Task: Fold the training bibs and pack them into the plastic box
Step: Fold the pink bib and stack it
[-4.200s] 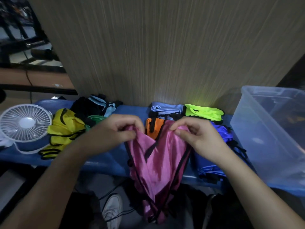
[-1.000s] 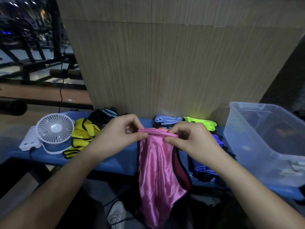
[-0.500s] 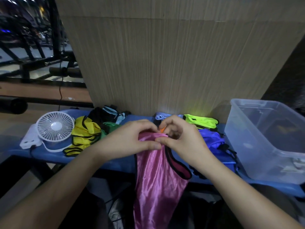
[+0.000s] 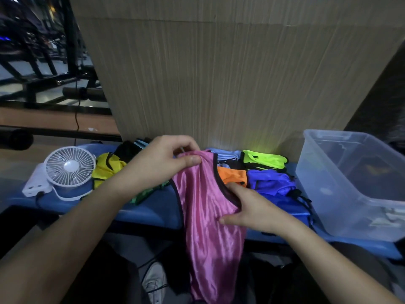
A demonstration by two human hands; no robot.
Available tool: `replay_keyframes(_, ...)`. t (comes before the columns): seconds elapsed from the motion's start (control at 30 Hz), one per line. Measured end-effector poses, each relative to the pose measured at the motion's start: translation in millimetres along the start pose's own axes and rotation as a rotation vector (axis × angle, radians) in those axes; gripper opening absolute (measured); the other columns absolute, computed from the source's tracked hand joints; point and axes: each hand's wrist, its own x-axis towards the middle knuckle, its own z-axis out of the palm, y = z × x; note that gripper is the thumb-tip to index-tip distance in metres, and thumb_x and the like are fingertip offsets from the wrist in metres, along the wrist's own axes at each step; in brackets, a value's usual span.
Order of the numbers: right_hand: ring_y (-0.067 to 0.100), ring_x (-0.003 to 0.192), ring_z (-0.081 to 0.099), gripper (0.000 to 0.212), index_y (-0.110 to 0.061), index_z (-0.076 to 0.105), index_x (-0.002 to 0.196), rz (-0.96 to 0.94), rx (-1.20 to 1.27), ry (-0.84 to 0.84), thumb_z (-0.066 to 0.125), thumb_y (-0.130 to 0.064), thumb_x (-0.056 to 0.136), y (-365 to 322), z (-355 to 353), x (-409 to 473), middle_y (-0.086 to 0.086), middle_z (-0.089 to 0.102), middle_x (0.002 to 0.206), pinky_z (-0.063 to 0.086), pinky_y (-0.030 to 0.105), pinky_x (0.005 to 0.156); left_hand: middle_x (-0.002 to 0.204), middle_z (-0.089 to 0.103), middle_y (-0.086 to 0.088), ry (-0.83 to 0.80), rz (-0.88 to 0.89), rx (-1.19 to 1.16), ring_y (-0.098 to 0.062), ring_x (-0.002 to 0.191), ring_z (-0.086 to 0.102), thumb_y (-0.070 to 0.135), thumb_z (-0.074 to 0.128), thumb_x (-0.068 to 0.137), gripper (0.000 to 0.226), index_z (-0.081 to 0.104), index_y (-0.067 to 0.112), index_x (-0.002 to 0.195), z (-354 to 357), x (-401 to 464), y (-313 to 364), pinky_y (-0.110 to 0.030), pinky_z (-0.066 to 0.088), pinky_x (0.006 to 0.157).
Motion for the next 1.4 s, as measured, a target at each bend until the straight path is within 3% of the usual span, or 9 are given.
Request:
replay_keyframes(0.07, -0.008, 0.081, 0.056, 0.041, -0.024, 0.066, 0.111, 0.049, 0.011, 0.035, 0.085, -0.025, 0.075, 12, 6, -1, -0.026, 0.063, 0.093, 0.038, 0.008, 0.070, 0.085, 0.071, 0.006, 0.019, 0.003, 0.033, -0.011, 0.085, 0.066, 0.030, 0.073, 0.090, 0.005, 0.071, 0.026, 0.087, -9, 4, 3, -0.040, 0.052, 0.082)
replay_keyframes(0.13, -0.006, 0.060, 0.050, 0.022, -0.029, 0.064, 0.078, 0.094, 0.075, 0.116, 0.083, -0.018, 0.078, 18, 7, -1, -0.027, 0.053, 0.060, 0.035, 0.014, 0.059, 0.085, 0.071, 0.010, 0.041, -0.004, 0.084, -0.006, 0.085, 0.066, 0.027, 0.072, 0.090, 0.003, 0.071, 0.028, 0.088, -18, 7, 6, -0.035, 0.052, 0.081)
replay_keyframes(0.23, 0.000, 0.049, 0.036, 0.040, -0.025, 0.050, 0.059, 0.120, 0.172, 0.168, 0.082, -0.020, 0.081, 16, 1, -1, -0.018, 0.041, 0.050, 0.029, 0.018, 0.050, 0.082, 0.071, 0.008, 0.079, -0.012, 0.192, -0.006, 0.080, 0.065, 0.023, 0.073, 0.088, 0.003, 0.073, 0.027, 0.089, -32, 13, 10, -0.032, 0.050, 0.078)
replay_keyframes(0.43, 0.007, 0.042, 0.045, 0.033, -0.001, 0.060, 0.081, 0.093, 0.193, 0.192, 0.070, -0.030, 0.092, 8, -13, 1, -0.005, 0.046, 0.058, 0.038, 0.033, 0.050, 0.067, 0.065, 0.024, 0.161, -0.090, 0.380, 0.001, 0.072, 0.061, 0.032, 0.078, 0.082, 0.016, 0.069, 0.044, 0.075, -55, 20, 14, -0.034, 0.052, 0.070)
replay_keyframes(0.6, 0.025, 0.041, 0.059, 0.012, -0.021, 0.064, 0.084, 0.025, 0.298, 0.232, 0.072, -0.016, 0.091, -6, -29, -5, 0.004, 0.058, 0.066, 0.046, 0.034, 0.043, 0.074, 0.068, 0.012, 0.200, -0.179, 0.325, 0.000, 0.058, 0.064, 0.022, 0.073, 0.089, 0.016, 0.068, 0.033, 0.079, -57, 19, 23, -0.020, 0.047, 0.051)
replay_keyframes(0.8, 0.034, 0.061, 0.068, 0.028, 0.006, 0.062, 0.097, 0.053, 0.402, 0.232, 0.075, -0.018, 0.089, -18, -56, 1, 0.011, 0.046, 0.075, 0.055, 0.065, 0.069, 0.076, 0.070, -0.005, 0.273, -0.259, 0.184, -0.028, 0.058, 0.072, 0.016, 0.069, 0.093, 0.017, 0.067, 0.026, 0.079, -72, 23, 37, -0.048, 0.062, 0.058)
replay_keyframes(1.03, 0.017, 0.066, 0.058, 0.007, -0.010, 0.071, 0.092, 0.025, 0.493, 0.274, 0.066, -0.005, 0.093, -34, -91, 35, 0.009, 0.055, 0.077, 0.063, 0.035, 0.062, 0.080, 0.068, 0.005, 0.269, -0.188, 0.347, -0.011, 0.074, 0.067, 0.025, 0.073, 0.090, 0.007, 0.071, 0.024, 0.083, -102, 71, 51, -0.038, 0.061, 0.075)
replay_keyframes(1.23, 0.021, 0.067, 0.060, 0.006, -0.003, 0.070, 0.095, 0.063, 0.520, 0.308, 0.064, -0.003, 0.094, -24, -116, 90, 0.013, 0.055, 0.083, 0.063, 0.035, 0.064, 0.082, 0.070, 0.003, 0.288, -0.146, 0.390, -0.014, 0.079, 0.067, 0.025, 0.074, 0.089, 0.006, 0.073, 0.020, 0.087, -117, 132, 41, -0.037, 0.058, 0.081)
replay_keyframes(1.4, 0.026, 0.066, 0.062, 0.021, 0.009, 0.065, 0.102, 0.092, 0.504, 0.323, 0.066, -0.009, 0.091, -14, -132, 137, 0.013, 0.057, 0.080, 0.057, 0.052, 0.077, 0.088, 0.073, -0.004, 0.330, -0.146, 0.438, -0.019, 0.081, 0.068, 0.025, 0.073, 0.090, 0.012, 0.075, 0.014, 0.094, -126, 182, 19, -0.036, 0.057, 0.081)
